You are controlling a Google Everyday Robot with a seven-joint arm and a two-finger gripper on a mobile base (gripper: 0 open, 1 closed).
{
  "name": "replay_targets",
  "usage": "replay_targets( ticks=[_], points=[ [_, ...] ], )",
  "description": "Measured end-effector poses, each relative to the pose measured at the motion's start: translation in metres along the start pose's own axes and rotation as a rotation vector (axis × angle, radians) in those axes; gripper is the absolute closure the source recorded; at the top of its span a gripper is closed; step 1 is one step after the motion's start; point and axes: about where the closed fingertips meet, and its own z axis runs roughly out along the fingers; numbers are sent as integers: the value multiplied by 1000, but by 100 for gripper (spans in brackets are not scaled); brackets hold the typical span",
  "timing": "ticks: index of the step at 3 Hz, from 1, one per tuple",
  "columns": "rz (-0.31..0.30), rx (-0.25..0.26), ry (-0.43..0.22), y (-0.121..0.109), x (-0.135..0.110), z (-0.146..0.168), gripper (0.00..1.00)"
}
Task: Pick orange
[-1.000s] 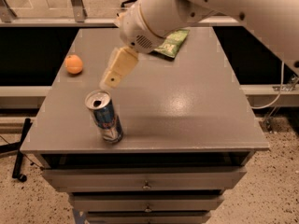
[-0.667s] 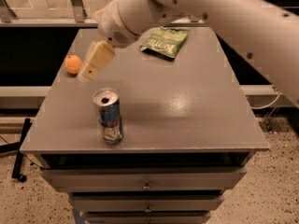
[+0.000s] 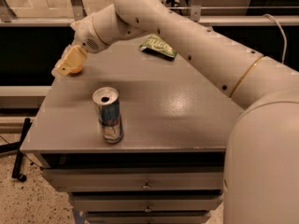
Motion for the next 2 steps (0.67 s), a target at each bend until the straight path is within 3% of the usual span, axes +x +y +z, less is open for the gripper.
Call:
replay_targets(
  ticks=[1,2],
  points=[
    [97,-15,-35,-12,15,23,0],
    [162,-10,-30,-20,34,36,0]
  ],
)
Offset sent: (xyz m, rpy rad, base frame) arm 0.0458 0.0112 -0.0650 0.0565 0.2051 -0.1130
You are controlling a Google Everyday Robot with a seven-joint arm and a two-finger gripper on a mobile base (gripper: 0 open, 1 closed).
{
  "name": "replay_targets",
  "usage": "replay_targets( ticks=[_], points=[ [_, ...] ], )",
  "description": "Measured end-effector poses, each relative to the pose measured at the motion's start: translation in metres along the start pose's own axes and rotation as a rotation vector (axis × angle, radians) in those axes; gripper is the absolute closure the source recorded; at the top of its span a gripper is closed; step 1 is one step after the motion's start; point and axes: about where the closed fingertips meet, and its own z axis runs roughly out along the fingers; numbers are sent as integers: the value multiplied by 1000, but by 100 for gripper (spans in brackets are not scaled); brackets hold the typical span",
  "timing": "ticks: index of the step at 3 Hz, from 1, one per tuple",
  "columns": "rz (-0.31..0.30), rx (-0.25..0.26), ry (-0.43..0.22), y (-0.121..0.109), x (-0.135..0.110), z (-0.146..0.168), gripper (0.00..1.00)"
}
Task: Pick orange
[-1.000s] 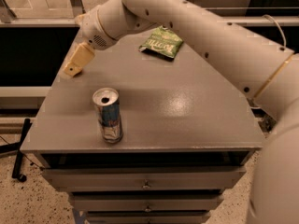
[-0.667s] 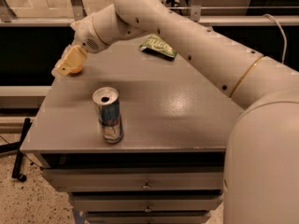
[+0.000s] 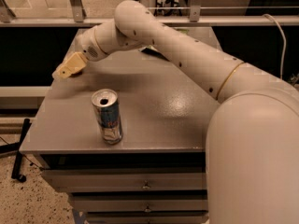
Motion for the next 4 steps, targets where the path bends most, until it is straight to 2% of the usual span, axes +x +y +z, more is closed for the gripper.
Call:
replay_targets(
  ticks=[1,2,3,4],
  points=[
    [50,19,14,-10,20,7,0],
    [79,28,0,-12,31,11,18],
    [98,33,-9,-12,41,13,41],
    [114,57,-20,-13,50,3,73]
  ],
)
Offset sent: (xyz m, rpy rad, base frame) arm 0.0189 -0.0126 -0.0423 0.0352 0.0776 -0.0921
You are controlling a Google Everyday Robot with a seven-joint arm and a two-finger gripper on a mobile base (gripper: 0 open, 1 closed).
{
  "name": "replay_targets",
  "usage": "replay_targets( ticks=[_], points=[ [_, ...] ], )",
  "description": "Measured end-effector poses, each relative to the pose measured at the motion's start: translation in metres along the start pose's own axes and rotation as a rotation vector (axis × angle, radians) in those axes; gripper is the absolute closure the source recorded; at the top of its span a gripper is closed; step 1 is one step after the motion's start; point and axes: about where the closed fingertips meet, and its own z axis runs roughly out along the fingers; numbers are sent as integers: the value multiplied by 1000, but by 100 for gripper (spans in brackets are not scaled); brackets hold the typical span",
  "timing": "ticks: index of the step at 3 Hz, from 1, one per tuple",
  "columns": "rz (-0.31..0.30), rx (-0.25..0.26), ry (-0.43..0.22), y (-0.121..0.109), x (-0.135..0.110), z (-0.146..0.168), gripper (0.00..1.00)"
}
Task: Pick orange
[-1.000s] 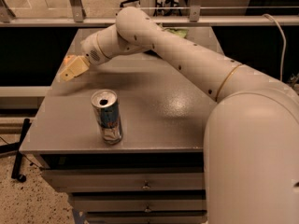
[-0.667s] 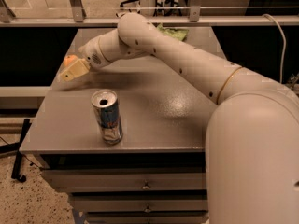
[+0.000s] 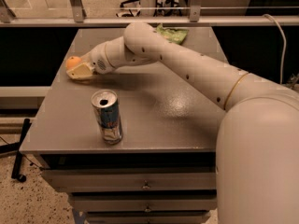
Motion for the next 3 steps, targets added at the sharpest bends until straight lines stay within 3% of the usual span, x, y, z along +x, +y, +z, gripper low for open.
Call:
replay_targets(
  ticks=[1,3],
  points=[
    [2,30,-13,-4,0,-15,96],
    [-13,129,-89,-13,-8,-95,100]
  ],
)
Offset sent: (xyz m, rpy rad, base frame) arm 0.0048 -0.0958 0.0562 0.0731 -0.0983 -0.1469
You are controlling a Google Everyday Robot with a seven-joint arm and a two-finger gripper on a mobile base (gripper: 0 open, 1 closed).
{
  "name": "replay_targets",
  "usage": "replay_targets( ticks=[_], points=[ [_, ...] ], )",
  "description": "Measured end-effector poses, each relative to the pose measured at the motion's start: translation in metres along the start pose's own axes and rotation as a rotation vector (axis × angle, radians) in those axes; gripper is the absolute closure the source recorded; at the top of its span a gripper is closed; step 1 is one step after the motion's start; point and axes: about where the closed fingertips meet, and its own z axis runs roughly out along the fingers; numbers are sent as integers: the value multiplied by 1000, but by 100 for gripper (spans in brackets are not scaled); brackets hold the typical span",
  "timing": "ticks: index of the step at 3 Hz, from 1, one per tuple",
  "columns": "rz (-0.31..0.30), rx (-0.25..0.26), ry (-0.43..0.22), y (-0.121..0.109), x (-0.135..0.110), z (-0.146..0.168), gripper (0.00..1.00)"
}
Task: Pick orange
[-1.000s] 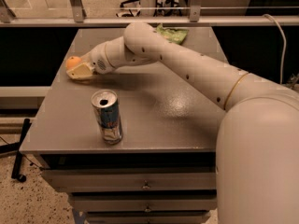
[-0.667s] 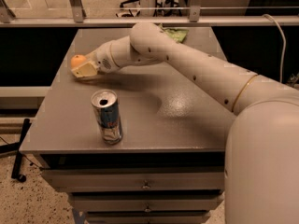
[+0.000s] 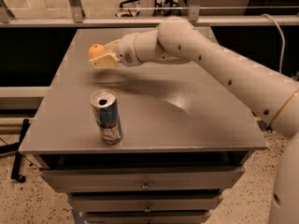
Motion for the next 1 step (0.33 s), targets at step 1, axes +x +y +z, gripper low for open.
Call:
replay_targets(
  ticks=[1],
  points=[
    [12,47,-38,-7,-5,-50,100]
  ],
)
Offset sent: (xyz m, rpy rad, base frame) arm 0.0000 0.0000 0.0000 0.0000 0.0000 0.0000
